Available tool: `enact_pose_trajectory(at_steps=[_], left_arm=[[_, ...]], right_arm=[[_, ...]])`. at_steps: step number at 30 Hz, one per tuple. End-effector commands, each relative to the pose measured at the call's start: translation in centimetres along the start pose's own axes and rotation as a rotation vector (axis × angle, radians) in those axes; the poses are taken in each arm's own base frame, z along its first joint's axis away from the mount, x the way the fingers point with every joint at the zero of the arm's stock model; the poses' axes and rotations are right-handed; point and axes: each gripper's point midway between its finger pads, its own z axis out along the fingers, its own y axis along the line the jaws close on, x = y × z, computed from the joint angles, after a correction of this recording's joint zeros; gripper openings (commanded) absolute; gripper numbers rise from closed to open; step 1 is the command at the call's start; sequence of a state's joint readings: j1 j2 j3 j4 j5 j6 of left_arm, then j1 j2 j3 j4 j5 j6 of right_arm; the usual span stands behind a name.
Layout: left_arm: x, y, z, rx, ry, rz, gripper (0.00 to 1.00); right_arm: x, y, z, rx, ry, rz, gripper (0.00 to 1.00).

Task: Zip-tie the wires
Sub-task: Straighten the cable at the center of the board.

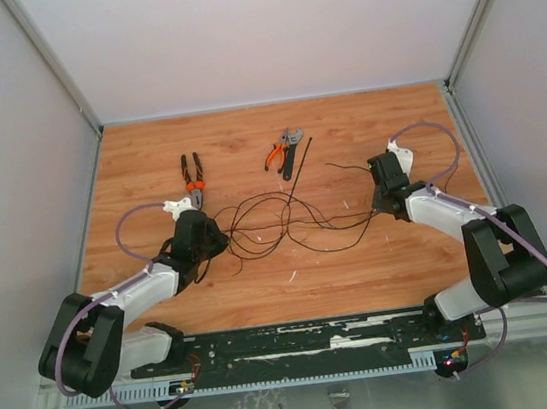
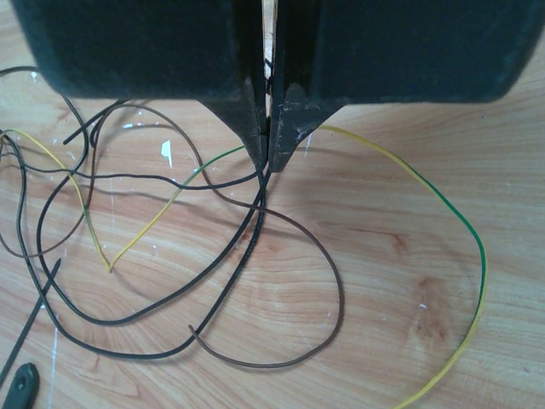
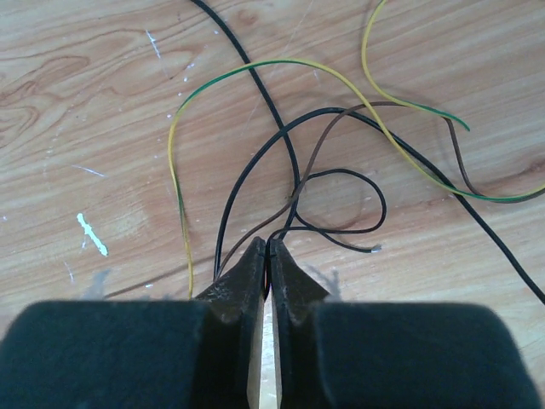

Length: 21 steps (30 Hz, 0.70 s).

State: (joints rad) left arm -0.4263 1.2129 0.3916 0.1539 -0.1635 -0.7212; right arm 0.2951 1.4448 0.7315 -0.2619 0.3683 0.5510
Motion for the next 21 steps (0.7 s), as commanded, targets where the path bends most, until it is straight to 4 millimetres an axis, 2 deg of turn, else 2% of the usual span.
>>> enact_pose_trajectory(at_steps=[1, 6, 10, 15, 19, 21], left_arm=[[-0.4, 0.5, 0.7, -0.013, -0.029, -0.015, 0.0], [-0.3, 0.8, 1.1, -0.029, -0.026, -0.024, 0.01], [-0.7, 0.8, 1.0, -0.034, -0.036, -0.017, 0.07], [-1.3, 0.6, 0.6, -0.033, -0.049, -0.012, 0.24], [-1.7, 0.5, 0.1, -0.029, -0.061, -0.011, 0.33], [-1.9, 0.4, -0.1, -0.026, -0.066, -0.009, 0.43]], right_arm=[[-1.4, 1.1, -0.7, -0.059, -0.057, -0.02, 0.07], [-1.9, 0.9, -1.2, -0.058, -0.072, -0.037, 0.12], [-2.1, 0.9, -1.7, -0.066, -0.07, -0.059, 0.16], [-2.3, 0.8, -2.6, -0.092, -0.081, -0.096, 0.27], [-2.5, 0.7, -3.4, -0.108, -0.098, -0.114, 0.36], [-2.6, 0.6, -3.6, -0.11, -0.101, -0.12, 0.4]])
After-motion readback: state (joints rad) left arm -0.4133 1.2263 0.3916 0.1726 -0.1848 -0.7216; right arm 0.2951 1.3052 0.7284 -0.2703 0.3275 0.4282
